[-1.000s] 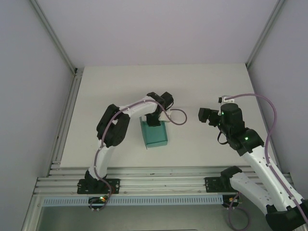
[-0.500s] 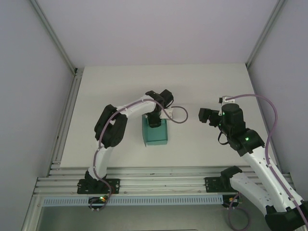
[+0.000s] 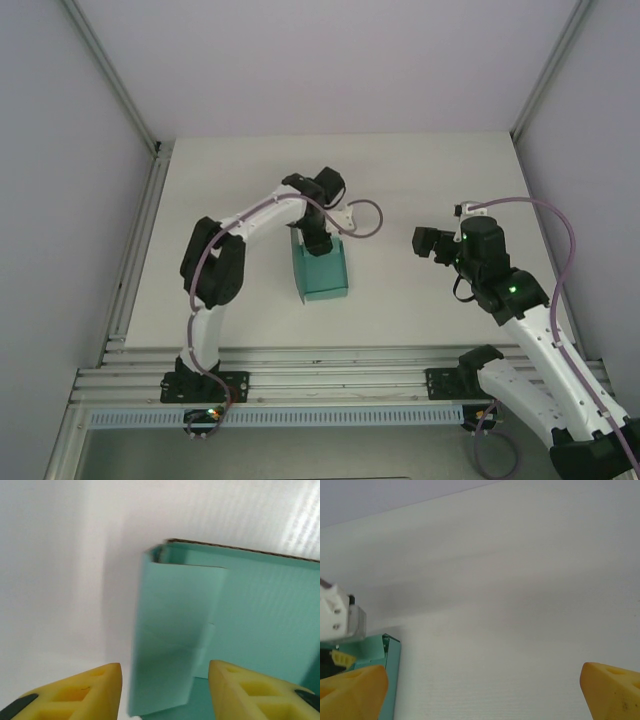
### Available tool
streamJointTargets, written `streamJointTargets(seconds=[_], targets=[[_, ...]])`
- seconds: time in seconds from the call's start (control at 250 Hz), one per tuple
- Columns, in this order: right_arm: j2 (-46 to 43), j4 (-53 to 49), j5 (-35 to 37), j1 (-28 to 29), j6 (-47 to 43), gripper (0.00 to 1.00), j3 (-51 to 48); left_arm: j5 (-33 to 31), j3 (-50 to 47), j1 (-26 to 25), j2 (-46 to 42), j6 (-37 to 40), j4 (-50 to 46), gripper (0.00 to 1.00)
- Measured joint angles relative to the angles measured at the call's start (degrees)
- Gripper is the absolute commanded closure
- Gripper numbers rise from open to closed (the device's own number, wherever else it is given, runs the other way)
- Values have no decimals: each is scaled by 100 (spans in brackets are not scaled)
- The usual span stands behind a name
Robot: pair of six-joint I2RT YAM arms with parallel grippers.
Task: Assemble paper box
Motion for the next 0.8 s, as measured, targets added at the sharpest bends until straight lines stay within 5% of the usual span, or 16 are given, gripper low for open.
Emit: streamJointTargets(seconds=[0.304,0.523,0.799], targets=[[-142,-44,-44,-9,2,0,-105,599,645,229,826,42,-450,65],[-184,-81,-48,-20,4,0,-133,671,645,229,879,46,-531,100],[-96,-116,-472,-31,155,0,-164,74,199,227,544,-472,319,100]])
